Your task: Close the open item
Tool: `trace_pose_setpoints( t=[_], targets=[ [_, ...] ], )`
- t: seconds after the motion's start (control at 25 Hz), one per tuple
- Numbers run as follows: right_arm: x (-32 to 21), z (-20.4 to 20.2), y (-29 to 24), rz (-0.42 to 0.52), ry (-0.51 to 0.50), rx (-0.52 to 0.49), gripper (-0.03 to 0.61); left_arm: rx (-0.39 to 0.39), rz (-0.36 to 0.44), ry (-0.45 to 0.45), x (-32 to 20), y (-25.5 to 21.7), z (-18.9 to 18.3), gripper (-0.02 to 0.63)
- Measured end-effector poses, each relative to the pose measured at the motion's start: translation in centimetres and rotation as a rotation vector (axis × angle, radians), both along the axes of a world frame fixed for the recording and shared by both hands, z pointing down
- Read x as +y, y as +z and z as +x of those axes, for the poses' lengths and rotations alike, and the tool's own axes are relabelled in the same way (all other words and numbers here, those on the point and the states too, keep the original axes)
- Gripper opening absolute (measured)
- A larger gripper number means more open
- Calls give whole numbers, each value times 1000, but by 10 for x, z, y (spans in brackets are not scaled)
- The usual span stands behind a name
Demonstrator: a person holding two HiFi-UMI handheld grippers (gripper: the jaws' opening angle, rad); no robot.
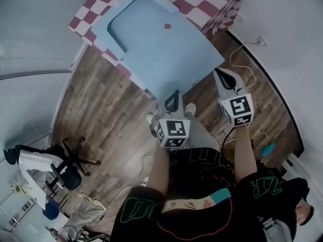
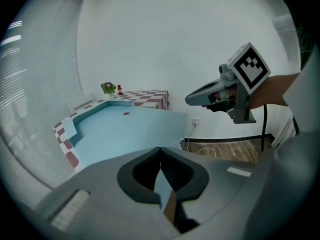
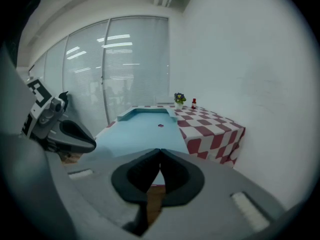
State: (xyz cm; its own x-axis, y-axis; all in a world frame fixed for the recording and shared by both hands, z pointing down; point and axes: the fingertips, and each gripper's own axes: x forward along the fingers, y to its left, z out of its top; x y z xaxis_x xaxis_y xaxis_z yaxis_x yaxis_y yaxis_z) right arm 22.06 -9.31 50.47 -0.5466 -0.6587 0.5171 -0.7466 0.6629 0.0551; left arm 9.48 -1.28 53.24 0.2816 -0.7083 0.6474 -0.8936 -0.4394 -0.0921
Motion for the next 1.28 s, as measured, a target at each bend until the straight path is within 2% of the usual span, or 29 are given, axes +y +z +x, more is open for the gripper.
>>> trace_pose_setpoints(
  t=[0.28, 0.4, 0.48, 0.52, 0.56, 0.6, 0.8, 0.96, 1.04, 1.12, 1.28],
  targets=[
    [15, -28, 35, 47, -312, 229, 3, -96, -29, 27, 10, 18, 6, 9],
    [21, -32, 44, 76, -416, 318, 3, -133, -44, 40, 14, 23, 9, 12],
    [26, -32, 51, 80, -475, 366, 3, -151, -54, 43, 17, 26, 12, 38],
    [28, -32, 54, 77, -502, 386, 63, -156, -60, 42, 17, 28, 13, 57],
    [28, -32, 56, 78, -523, 404, 111, -162, -65, 41, 17, 31, 14, 91],
    [28, -32, 58, 86, -540, 422, 114, -172, -71, 44, 16, 33, 15, 126],
    [33, -31, 73, 129, -648, 549, 126, -246, -115, 59, 17, 47, 15, 210],
    [31, -28, 85, 200, -716, 665, 137, -346, -140, 75, 18, 58, 12, 221],
    [29, -25, 94, 260, -754, 758, 187, -413, -150, 87, 17, 63, 10, 218],
    [28, -23, 101, 309, -783, 826, 187, -453, -151, 95, 15, 65, 9, 212],
    [26, -28, 103, 371, -773, 858, 186, -509, -152, 87, 14, 64, 3, 181]
  ],
)
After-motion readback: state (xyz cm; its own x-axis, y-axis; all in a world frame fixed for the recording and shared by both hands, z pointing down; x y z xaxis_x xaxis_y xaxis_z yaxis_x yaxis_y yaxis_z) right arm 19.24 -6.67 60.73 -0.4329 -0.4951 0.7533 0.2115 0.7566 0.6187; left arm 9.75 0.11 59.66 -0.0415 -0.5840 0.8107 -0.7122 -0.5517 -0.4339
